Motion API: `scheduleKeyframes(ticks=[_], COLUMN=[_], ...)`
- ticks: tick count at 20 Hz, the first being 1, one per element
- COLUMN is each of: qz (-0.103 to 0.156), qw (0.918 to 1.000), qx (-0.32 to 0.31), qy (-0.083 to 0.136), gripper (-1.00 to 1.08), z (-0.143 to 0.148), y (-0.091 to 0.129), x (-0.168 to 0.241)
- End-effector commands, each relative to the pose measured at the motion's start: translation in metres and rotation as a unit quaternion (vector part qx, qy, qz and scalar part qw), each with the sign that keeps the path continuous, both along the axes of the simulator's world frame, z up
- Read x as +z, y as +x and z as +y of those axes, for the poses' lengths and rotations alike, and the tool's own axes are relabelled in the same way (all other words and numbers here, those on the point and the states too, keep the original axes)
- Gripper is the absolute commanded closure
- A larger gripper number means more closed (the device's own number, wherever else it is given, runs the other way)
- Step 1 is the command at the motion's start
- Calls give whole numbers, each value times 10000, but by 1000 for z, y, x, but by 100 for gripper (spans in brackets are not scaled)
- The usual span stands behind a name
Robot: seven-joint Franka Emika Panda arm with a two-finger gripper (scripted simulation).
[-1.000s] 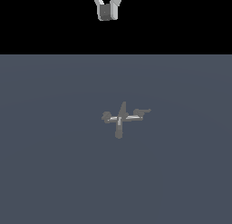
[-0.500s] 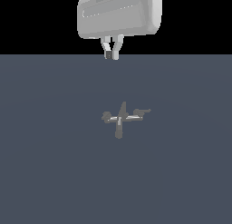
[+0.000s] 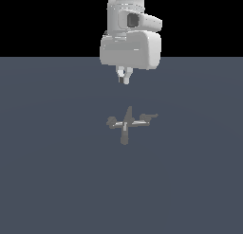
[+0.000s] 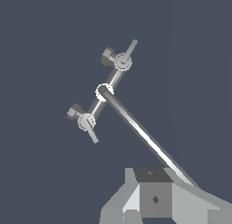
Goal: Turn on the faucet by rotating a designated handle.
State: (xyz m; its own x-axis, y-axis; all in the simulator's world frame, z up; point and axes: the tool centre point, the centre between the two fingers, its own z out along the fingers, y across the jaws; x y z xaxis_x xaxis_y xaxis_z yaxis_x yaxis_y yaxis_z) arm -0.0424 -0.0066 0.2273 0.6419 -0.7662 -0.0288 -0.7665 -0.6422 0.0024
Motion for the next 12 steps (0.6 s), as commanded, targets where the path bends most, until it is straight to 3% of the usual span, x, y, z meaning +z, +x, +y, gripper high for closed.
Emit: scheduleKeyframes(ticks=[1, 12], qz=[-10, -35], qw=[9996, 9886], qx=[-273, -1503], qy=[-13, -80], gripper=[108, 108], z=[-6, -48], y=[14, 75], x=[-16, -86])
